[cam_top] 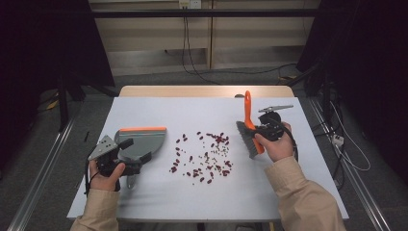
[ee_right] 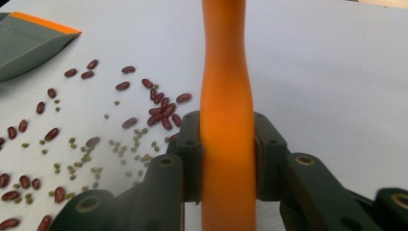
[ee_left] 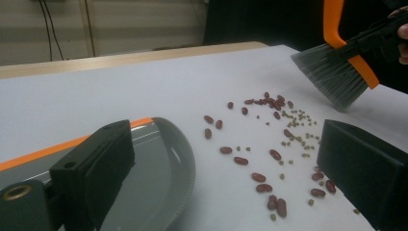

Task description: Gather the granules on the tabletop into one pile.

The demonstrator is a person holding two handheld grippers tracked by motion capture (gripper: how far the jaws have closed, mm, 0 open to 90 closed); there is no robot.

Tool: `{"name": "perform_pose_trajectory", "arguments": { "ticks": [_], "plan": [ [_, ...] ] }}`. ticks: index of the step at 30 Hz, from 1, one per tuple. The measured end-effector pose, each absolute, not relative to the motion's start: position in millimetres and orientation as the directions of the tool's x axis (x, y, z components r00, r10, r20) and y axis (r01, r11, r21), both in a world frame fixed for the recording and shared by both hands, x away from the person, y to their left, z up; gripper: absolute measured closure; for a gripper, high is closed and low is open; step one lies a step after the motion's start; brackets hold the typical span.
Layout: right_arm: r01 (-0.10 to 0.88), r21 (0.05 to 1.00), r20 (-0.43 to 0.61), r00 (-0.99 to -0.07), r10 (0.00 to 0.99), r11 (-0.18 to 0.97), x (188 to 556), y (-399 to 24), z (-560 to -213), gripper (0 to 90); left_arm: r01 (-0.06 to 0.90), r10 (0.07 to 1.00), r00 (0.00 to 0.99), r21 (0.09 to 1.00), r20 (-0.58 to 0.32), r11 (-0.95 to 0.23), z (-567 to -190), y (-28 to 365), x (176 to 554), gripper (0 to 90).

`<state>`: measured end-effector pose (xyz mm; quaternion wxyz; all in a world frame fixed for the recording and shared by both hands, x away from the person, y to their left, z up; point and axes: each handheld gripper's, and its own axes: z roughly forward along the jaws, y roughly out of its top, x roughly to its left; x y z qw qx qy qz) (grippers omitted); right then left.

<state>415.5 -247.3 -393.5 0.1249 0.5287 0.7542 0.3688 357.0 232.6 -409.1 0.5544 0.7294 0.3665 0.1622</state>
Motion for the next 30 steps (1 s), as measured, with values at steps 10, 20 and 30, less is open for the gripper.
{"name": "perform_pose_trajectory", "arguments": {
  "ticks": [10, 20, 30],
  "plan": [
    [0.690, 0.695, 0.141, -0.403, 0.904, 0.199, 437, -230, -412, 70.6, 0.355, 0.719, 0.674, 0.927, -0.168, -0.117, -413, 234, 358, 5.8],
    [0.674, 0.696, 0.072, -0.406, 0.911, 0.246, 437, -224, -417, 59.4, 0.353, 0.721, 0.673, 0.928, -0.167, -0.114, -413, 234, 358, 5.8],
    [0.681, 0.695, 0.094, -0.404, 0.910, 0.231, 420, -236, -401, 56.2, 0.356, 0.727, 0.666, 0.928, -0.167, -0.113, -413, 235, 357, 5.8]
  ]
}}
